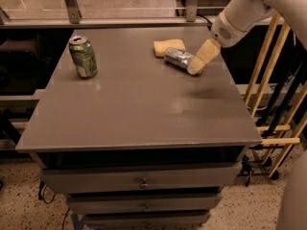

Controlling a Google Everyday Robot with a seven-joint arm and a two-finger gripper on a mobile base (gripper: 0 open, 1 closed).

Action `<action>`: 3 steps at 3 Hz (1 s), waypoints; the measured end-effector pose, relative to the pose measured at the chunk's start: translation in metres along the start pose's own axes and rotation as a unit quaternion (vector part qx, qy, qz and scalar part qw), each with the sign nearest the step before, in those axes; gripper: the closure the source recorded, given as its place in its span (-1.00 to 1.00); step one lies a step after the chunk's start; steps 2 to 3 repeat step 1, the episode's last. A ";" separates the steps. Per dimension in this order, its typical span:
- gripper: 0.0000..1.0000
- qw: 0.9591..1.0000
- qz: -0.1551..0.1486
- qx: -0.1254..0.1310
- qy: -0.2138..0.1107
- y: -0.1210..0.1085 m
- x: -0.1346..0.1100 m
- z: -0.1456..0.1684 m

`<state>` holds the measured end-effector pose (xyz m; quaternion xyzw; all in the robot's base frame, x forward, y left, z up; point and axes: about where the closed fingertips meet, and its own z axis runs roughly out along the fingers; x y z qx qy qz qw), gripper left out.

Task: Move redbull can near sponge

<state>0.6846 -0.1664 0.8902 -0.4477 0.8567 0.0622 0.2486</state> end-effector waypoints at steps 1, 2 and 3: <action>-1.00 1.000 0.001 0.003 0.008 0.000 0.035 -0.006; -1.00 1.000 0.001 0.003 0.008 0.000 0.035 -0.006; -1.00 1.000 0.001 0.003 0.008 0.000 0.035 -0.006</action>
Offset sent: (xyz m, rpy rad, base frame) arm 0.0000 0.0000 0.0000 0.0000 0.0000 0.0000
